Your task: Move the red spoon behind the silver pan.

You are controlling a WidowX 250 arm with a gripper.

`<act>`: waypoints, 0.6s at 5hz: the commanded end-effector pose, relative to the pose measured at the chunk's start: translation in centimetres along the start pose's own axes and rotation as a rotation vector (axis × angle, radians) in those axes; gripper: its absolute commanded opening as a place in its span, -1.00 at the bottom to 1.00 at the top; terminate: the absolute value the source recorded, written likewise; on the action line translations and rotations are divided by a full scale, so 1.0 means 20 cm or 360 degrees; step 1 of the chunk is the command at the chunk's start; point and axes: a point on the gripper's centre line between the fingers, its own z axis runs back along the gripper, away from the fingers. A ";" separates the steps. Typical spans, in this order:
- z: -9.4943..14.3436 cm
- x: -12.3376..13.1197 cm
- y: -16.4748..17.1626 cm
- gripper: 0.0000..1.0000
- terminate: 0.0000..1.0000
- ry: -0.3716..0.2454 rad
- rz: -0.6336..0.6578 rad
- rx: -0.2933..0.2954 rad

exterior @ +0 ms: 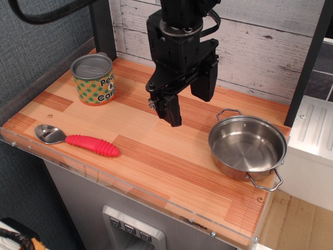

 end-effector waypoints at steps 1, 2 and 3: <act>0.00 0.00 0.00 1.00 -1.00 0.0000 0.0000 0.0000; -0.02 0.11 0.02 1.00 -1.00 -0.0076 0.0376 -0.0006; -0.05 0.27 0.08 1.00 -1.00 -0.0151 0.0635 0.0010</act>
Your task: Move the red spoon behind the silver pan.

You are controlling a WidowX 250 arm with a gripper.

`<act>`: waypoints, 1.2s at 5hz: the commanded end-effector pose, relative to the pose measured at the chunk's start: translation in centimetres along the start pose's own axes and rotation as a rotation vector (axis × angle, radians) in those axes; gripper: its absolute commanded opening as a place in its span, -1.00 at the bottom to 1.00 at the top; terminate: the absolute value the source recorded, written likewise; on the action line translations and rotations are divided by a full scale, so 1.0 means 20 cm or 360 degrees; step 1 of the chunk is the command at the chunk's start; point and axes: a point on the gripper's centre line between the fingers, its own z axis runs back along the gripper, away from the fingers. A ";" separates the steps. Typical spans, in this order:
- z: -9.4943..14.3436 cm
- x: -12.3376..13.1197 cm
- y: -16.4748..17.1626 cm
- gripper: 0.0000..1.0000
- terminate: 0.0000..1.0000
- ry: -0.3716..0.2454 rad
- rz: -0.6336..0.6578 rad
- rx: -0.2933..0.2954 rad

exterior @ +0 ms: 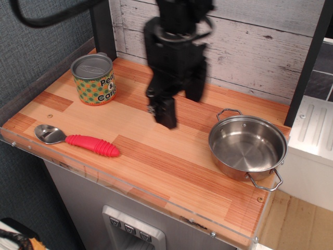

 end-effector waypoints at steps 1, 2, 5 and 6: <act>-0.08 0.29 0.02 1.00 -1.00 -0.0129 0.0393 0.0008; -0.16 0.40 0.03 1.00 -1.00 -0.0165 0.0497 0.0057; -0.22 0.56 0.22 1.00 -1.00 -0.0194 0.0538 0.0202; -0.26 0.60 0.25 1.00 -1.00 -0.0212 0.0562 0.0221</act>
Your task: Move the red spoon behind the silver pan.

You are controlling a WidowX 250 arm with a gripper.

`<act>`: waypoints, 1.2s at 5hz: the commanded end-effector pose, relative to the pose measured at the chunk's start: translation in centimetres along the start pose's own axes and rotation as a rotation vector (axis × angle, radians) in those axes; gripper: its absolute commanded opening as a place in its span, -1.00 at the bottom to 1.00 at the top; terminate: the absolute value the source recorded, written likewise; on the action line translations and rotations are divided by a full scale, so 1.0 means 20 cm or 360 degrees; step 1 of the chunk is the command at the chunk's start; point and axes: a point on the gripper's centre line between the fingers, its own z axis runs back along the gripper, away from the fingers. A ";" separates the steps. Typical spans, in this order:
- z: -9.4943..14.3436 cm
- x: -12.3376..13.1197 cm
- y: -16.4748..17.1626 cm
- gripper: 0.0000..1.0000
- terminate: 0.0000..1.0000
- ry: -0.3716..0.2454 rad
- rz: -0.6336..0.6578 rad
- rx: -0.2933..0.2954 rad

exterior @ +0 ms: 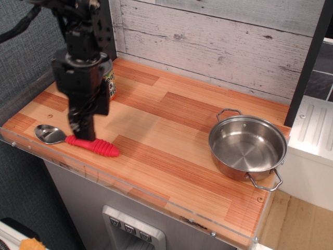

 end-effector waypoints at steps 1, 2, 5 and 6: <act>-0.06 0.05 0.01 1.00 -1.00 -0.0060 0.0057 -0.0019; -0.11 0.06 0.01 1.00 -1.00 -0.0020 0.0120 -0.0097; -0.16 0.06 0.05 -1.00 -1.00 -0.0020 0.0134 -0.0075; -0.14 0.06 0.05 -1.00 -1.00 -0.0045 0.0130 -0.0060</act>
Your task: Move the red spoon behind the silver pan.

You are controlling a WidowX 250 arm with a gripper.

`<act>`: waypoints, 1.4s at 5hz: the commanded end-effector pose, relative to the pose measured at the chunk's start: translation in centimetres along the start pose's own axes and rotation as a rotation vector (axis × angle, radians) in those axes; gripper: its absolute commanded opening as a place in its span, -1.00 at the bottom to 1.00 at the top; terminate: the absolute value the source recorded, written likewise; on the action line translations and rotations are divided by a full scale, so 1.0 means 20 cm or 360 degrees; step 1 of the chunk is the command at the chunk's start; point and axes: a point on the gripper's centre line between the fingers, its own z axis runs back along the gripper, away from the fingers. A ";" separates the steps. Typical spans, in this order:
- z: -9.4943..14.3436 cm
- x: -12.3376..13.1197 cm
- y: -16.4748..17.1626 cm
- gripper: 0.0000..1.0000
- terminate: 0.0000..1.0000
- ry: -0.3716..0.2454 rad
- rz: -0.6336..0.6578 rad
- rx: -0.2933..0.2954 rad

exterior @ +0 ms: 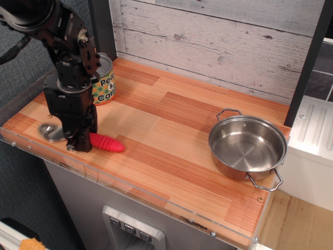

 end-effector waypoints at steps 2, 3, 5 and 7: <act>0.20 -0.04 -0.05 -1.00 -1.00 0.0019 0.0076 -0.0127; 0.29 -0.14 -0.11 -1.00 -1.00 0.0020 0.0093 -0.0142; 0.41 -0.36 -0.25 -1.00 -1.00 0.0068 0.0118 -0.0278; 0.42 -0.60 -0.38 -1.00 -1.00 0.0264 0.0108 -0.0394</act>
